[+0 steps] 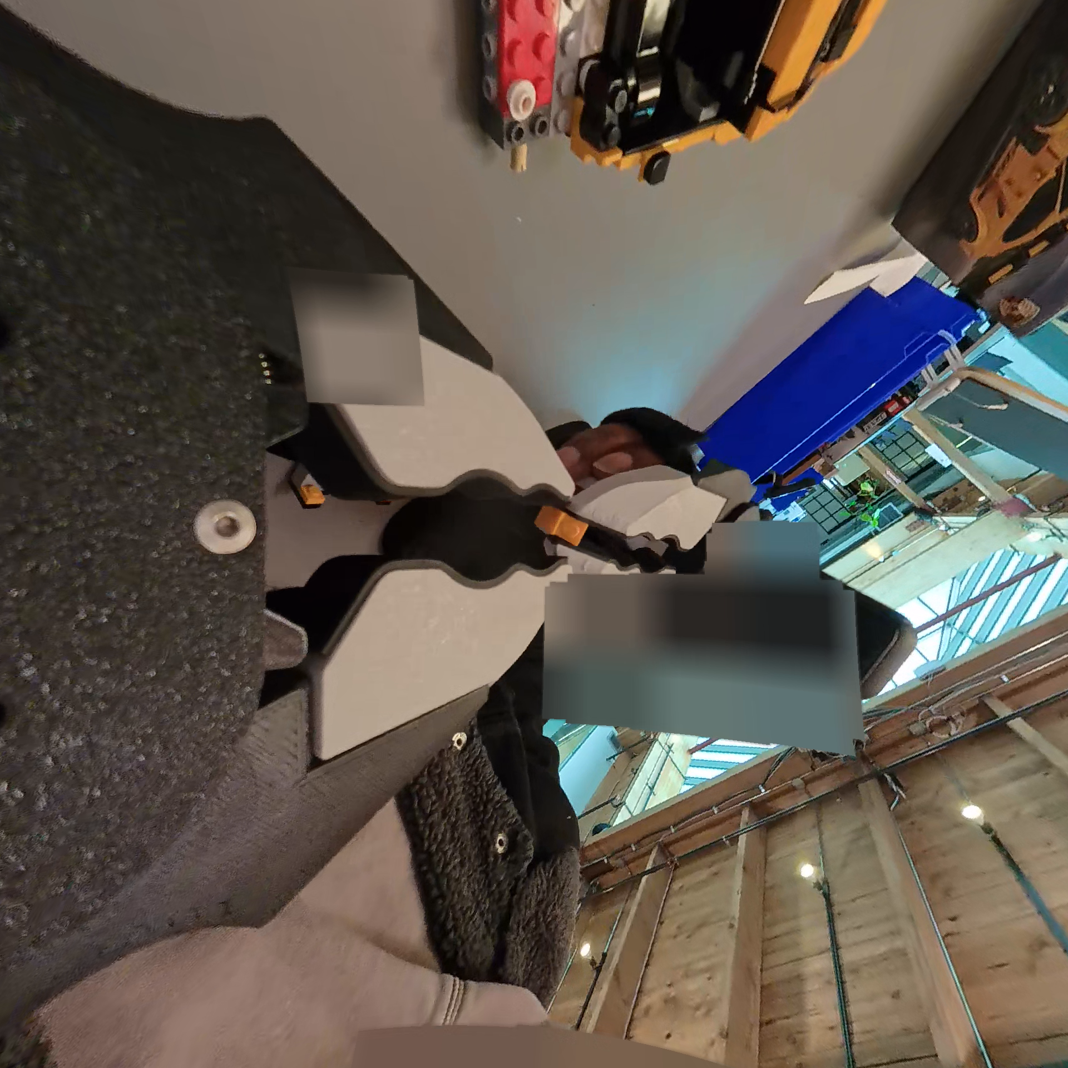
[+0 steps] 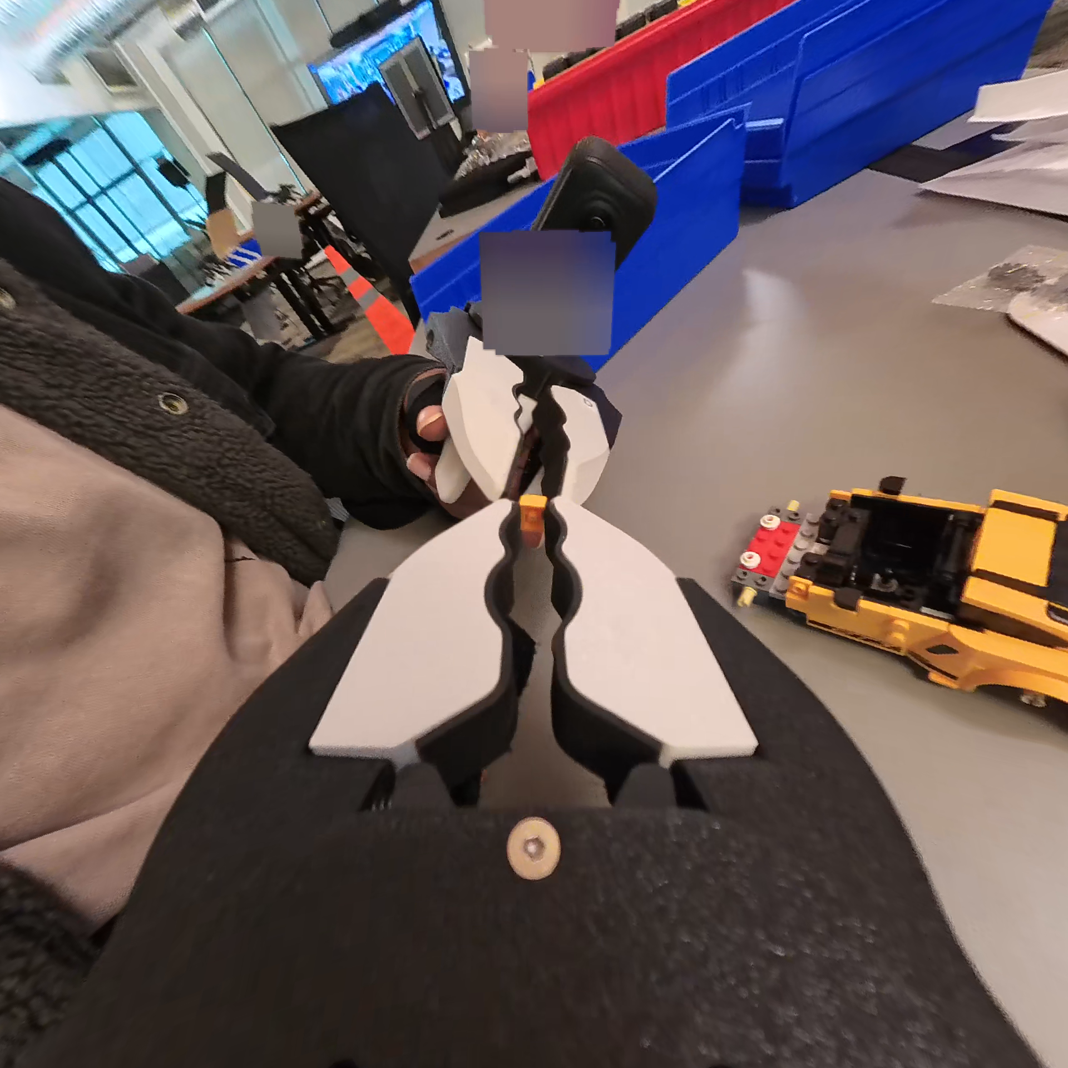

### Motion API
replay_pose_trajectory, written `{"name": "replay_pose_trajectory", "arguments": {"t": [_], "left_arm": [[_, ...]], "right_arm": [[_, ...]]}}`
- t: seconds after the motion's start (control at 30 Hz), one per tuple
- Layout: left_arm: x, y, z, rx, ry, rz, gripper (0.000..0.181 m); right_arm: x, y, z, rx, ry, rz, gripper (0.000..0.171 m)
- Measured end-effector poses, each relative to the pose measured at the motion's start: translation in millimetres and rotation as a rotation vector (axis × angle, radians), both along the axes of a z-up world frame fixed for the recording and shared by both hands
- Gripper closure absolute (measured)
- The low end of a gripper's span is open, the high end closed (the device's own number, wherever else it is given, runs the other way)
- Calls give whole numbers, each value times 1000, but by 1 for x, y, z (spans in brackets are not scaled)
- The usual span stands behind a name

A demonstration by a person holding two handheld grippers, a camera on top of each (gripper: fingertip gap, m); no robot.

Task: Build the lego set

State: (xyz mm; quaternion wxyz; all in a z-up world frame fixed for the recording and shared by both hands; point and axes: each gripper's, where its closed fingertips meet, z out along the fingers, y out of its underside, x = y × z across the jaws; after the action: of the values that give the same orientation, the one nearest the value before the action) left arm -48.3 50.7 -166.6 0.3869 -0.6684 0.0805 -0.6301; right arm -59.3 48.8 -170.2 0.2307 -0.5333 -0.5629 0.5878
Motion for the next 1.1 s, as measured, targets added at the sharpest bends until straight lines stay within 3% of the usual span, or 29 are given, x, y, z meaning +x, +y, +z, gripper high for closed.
{"name": "replay_pose_trajectory", "arguments": {"t": [1.1], "left_arm": [[6, -8, 3, 94, 46, -28, 172]], "right_arm": [[5, -6, 11, -193, 50, 81, 164]]}}
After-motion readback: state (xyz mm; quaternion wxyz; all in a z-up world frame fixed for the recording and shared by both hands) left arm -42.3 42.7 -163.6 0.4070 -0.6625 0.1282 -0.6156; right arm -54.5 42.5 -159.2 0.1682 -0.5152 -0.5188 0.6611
